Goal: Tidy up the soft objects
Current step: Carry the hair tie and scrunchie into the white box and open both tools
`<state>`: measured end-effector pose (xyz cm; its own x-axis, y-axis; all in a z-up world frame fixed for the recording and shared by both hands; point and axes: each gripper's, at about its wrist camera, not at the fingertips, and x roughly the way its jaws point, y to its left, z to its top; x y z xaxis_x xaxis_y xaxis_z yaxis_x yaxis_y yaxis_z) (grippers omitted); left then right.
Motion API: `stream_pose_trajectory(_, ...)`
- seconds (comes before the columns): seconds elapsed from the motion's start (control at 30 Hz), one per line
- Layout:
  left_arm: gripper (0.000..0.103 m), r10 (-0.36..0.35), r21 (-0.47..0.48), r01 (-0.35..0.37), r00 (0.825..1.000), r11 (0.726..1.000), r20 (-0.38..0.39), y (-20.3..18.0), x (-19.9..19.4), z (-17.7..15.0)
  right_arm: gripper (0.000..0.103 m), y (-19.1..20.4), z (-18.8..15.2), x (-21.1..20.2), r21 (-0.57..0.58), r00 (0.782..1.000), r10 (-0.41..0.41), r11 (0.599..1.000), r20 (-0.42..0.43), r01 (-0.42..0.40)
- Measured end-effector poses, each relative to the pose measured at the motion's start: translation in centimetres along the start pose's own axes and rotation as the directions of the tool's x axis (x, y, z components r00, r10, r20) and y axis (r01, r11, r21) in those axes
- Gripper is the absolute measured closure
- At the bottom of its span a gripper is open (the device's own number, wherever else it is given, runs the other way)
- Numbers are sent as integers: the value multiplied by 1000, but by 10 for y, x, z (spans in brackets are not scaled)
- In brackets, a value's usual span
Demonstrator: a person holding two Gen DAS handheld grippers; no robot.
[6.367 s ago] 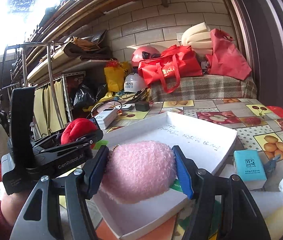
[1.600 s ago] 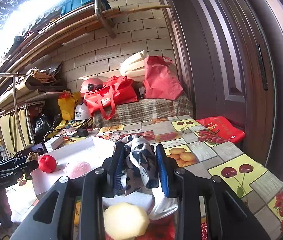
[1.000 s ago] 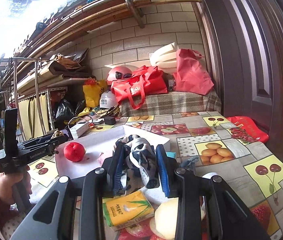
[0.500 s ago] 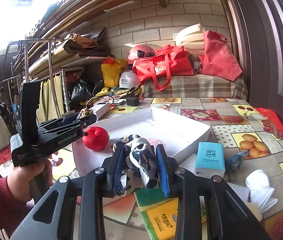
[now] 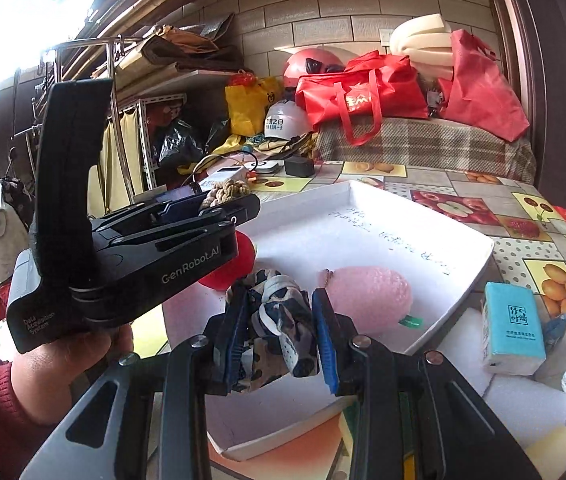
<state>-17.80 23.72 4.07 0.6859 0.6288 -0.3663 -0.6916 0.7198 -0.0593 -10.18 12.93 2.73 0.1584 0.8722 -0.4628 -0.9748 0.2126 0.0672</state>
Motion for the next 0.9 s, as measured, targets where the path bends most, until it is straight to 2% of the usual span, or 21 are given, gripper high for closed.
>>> stream_pose_trajectory(0.2,64,-18,-41,17,1000,999,-18,7,10,4,71,-15,1,29,91,991,13,996,-135,-1)
stream_pose_trajectory(0.3,64,-12,-49,11,1000,999,-19,7,13,5,71,-25,1,42,152,984,21,988,-177,6)
stream_pose_trajectory(0.43,64,-14,-37,14,1000,999,-6,5,11,5,71,-32,7,48,166,983,-47,983,-175,76)
stream_pose_trajectory(0.57,64,-10,-14,10,1000,1000,-2,1,10,5,71,-50,14,44,217,983,-147,962,-112,168)
stream_pose_trajectory(0.67,64,-10,-12,10,1000,1000,-2,0,11,5,71,-55,15,43,238,981,-164,954,-101,184)
stream_pose_trajectory(0.9,63,1,-28,-1,1000,1000,-10,-1,16,7,69,-31,20,33,130,975,-218,967,-33,220)
